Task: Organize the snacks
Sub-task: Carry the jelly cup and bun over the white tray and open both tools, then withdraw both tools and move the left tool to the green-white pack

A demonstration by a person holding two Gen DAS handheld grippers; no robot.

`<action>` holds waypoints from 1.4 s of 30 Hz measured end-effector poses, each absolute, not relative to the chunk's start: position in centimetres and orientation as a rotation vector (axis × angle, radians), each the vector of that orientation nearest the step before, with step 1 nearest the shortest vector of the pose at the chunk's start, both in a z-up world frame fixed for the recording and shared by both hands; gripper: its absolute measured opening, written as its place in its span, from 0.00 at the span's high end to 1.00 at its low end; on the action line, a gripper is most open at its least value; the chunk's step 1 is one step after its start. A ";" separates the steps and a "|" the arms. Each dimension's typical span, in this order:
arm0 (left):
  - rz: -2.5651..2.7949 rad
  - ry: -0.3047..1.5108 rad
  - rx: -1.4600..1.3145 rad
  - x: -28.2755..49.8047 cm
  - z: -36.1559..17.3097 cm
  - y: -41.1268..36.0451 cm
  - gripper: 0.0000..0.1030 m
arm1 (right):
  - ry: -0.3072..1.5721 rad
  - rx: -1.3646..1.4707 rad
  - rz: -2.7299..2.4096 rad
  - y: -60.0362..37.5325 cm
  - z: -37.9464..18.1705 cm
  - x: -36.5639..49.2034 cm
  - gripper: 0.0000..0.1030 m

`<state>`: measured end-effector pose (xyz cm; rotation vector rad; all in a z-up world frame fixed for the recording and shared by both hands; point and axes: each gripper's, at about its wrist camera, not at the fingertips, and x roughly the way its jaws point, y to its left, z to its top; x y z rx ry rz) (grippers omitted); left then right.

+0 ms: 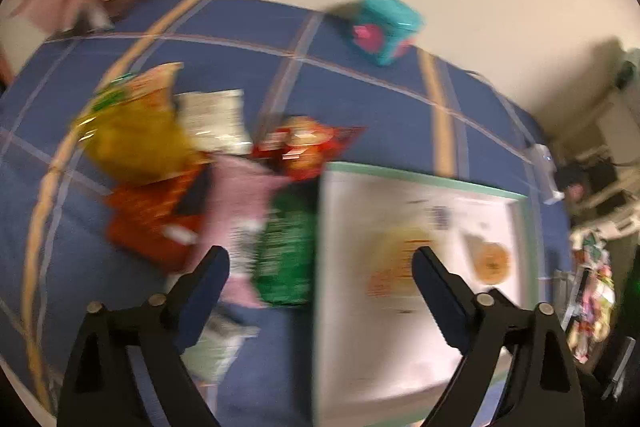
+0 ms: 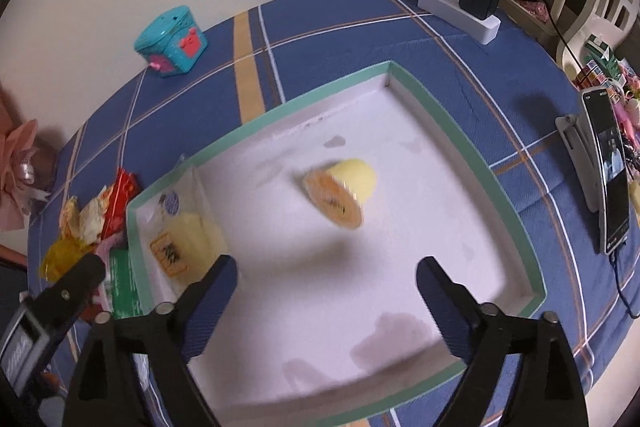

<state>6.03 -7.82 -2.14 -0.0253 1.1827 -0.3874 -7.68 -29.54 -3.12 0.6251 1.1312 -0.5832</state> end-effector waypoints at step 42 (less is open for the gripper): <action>-0.004 1.357 -0.068 7.5 -6.7 8.5 0.02 | 1.255 0.439 -0.317 -13.3 -4.5 -1.8 0.00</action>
